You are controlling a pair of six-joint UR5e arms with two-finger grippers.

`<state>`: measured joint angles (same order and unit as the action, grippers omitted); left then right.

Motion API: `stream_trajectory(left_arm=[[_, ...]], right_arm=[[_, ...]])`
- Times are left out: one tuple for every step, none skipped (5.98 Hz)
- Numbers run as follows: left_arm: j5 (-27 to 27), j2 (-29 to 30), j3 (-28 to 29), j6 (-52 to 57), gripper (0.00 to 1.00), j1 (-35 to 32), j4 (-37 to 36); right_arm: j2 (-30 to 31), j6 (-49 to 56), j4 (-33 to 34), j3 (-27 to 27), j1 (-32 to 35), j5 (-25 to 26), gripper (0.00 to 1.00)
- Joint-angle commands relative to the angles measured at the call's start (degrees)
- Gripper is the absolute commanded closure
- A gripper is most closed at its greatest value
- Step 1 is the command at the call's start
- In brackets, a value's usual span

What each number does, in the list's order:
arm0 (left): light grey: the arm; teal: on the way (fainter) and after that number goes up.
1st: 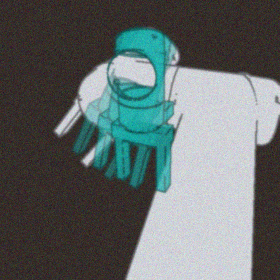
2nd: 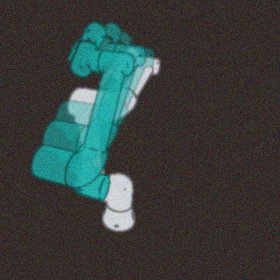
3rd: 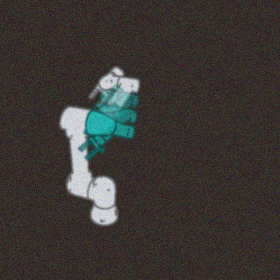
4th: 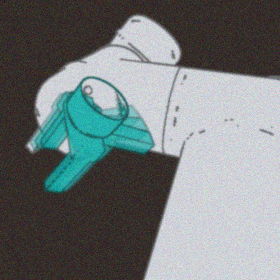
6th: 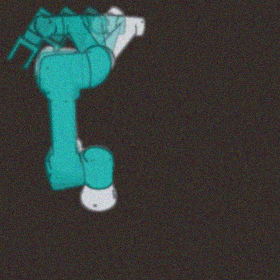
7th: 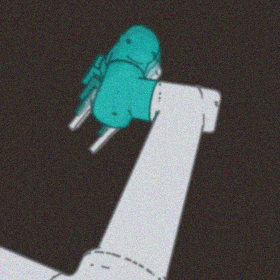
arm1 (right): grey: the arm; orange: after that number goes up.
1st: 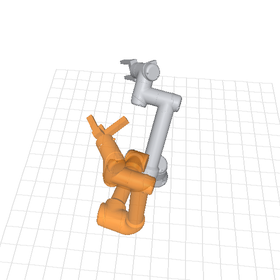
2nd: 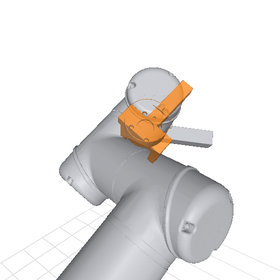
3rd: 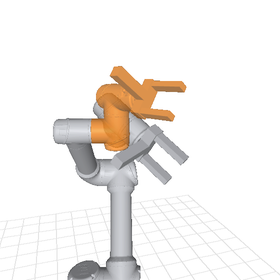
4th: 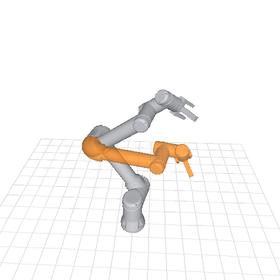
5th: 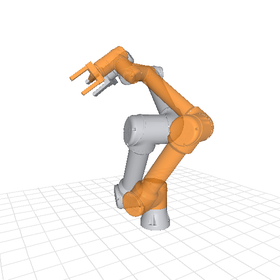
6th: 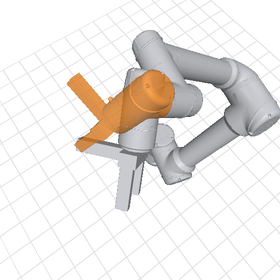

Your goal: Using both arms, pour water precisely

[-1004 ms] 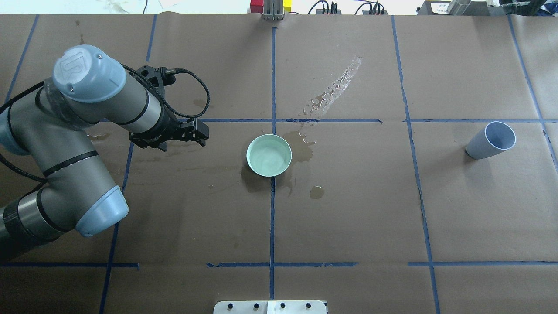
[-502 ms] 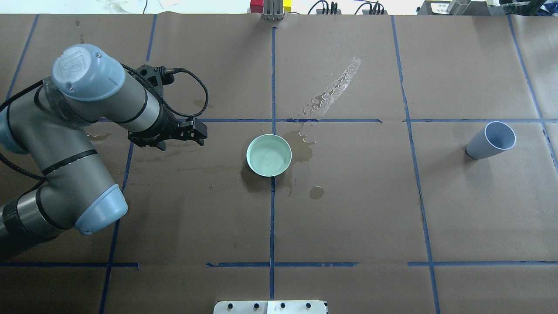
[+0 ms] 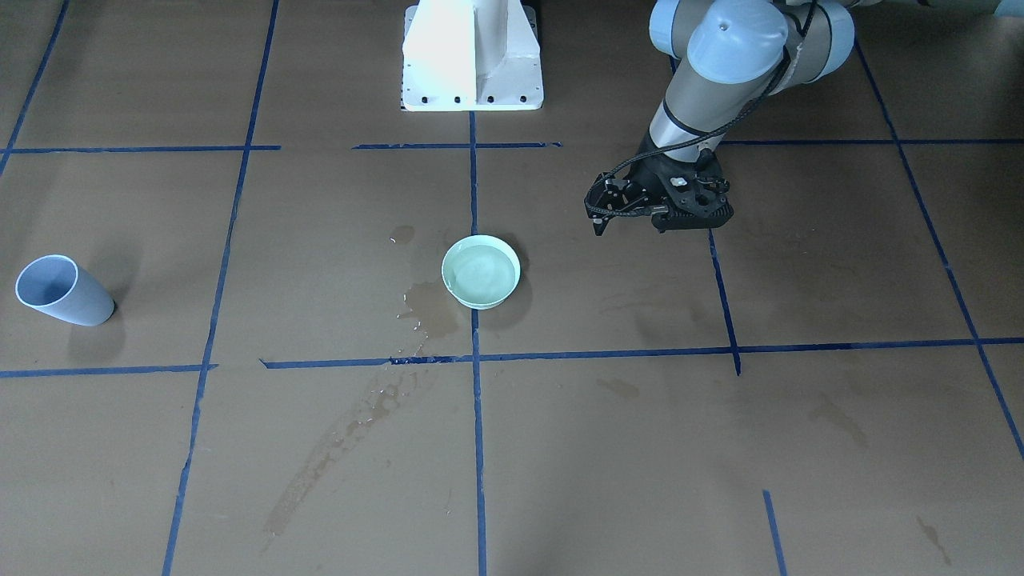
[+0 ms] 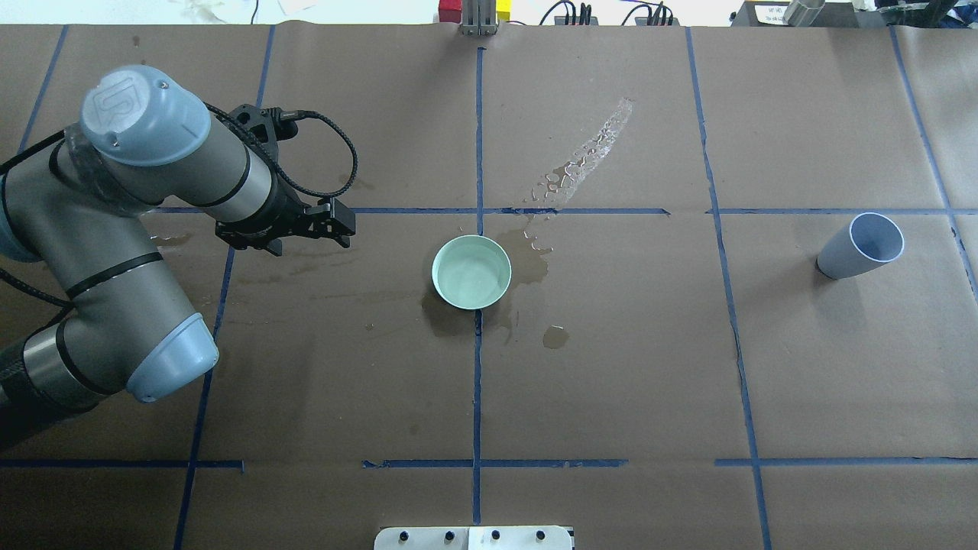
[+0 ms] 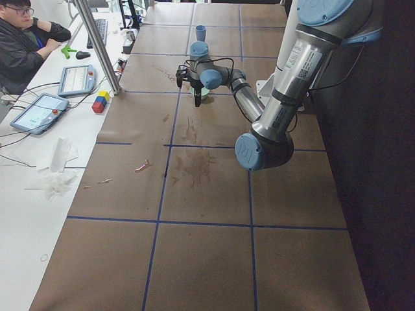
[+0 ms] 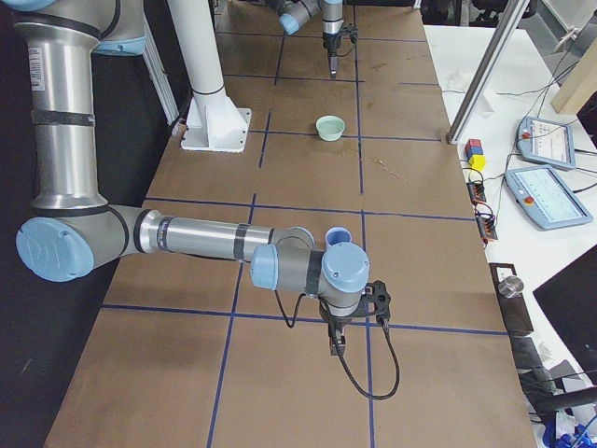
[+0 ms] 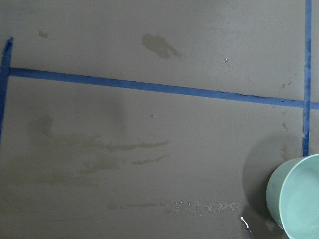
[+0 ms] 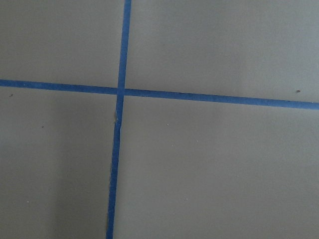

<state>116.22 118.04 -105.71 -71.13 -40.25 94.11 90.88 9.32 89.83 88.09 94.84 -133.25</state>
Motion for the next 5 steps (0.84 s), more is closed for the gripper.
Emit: stream_trajectory(left_arm=[[-5.43,5.23,5.3,-7.4,0.0,5.5,0.54],[-6.08,6.05,7.43,-9.88,0.0,6.58,3.5],[-6.18,7.45,11.54,-14.95,0.0,7.8,9.01],[-7.83,10.69,15.15,-16.22,0.0,8.77,9.94],[-9.24,12.11,16.84,-17.88,0.0,10.26,10.12]], right_arm=[[0.26,0.08,-0.18,-0.03,-0.01,0.01,0.0],[0.26,0.08,-0.1,-0.11,-0.01,0.01,0.0],[0.35,0.08,-0.18,-0.11,-0.1,0.01,0.0],[0.35,0.08,-0.18,-0.11,-0.1,0.01,0.0],[0.44,0.08,-0.18,-0.11,-0.1,0.1,0.0]])
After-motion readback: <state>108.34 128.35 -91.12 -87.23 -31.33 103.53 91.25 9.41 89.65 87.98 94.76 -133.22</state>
